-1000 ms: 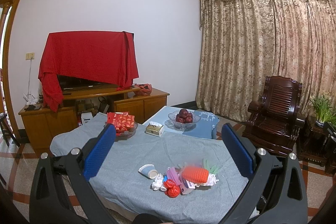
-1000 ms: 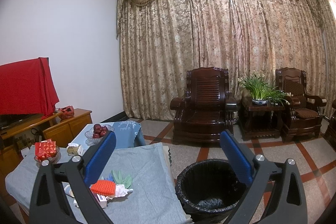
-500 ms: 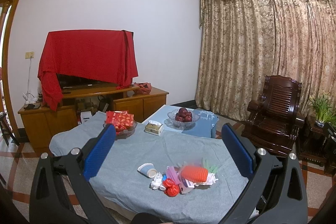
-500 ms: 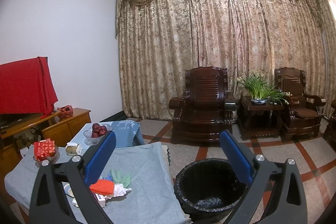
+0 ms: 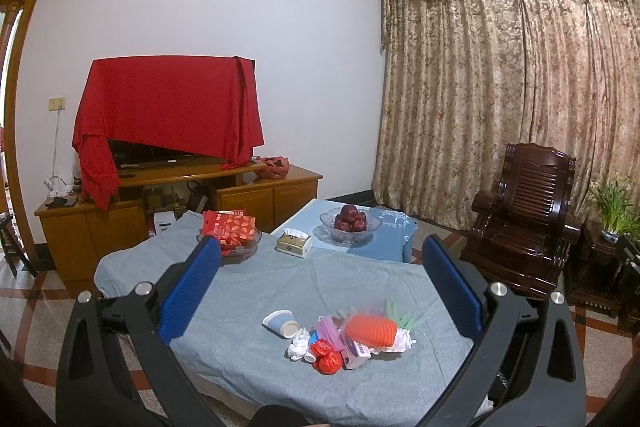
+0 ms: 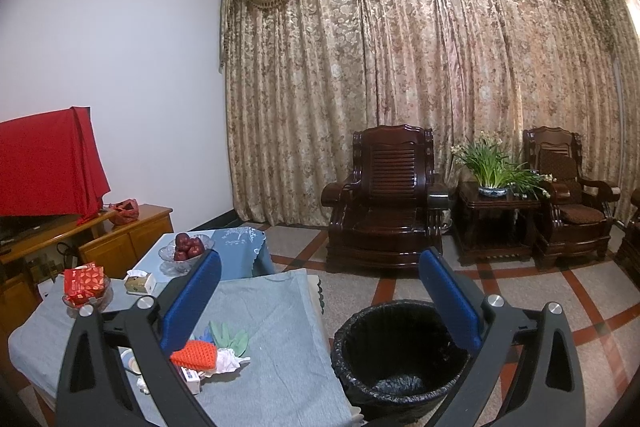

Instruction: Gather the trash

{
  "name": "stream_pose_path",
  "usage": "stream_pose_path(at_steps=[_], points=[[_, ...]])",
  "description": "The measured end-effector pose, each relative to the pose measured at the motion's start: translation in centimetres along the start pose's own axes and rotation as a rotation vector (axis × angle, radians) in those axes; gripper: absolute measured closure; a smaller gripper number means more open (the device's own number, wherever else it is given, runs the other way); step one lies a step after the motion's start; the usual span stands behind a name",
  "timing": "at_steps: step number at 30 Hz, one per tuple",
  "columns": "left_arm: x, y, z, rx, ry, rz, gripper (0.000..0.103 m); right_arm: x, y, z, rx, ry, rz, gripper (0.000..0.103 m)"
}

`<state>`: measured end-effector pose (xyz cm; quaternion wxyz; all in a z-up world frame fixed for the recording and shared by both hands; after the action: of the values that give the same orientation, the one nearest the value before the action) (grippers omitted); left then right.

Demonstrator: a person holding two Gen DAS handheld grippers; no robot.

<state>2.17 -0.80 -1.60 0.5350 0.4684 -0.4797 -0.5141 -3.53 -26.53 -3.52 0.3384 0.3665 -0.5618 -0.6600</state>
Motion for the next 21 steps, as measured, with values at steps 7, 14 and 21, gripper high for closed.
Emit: stream_pose_path(at_steps=[7, 14, 21], points=[[0.07, -0.12, 0.18, -0.004, 0.004, 0.002, 0.005, 0.06, 0.07, -0.31, -0.006, -0.005, -0.008, 0.006], [-0.11, -0.21, 0.14, -0.003, 0.003, 0.006, 0.005, -0.17, 0.37, -0.31, -0.009, 0.0, 0.005, 0.006], [-0.44, -0.26, -0.43, -0.007, 0.001, 0.011, 0.005, -0.07, 0.69, -0.29, -0.006, 0.002, -0.003, 0.006]])
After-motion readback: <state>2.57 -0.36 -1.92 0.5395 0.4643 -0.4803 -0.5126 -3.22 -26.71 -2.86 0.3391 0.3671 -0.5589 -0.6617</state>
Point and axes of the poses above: each gripper's, at about its wrist camera, not at the fingertips, and z roughly against the way its jaws point, x to its right, y to its top, the point moved 2 cm from there along -z, roughly the way its jaws point, and after that the axes turned 6 degrees about x, right-handed, at the moved point
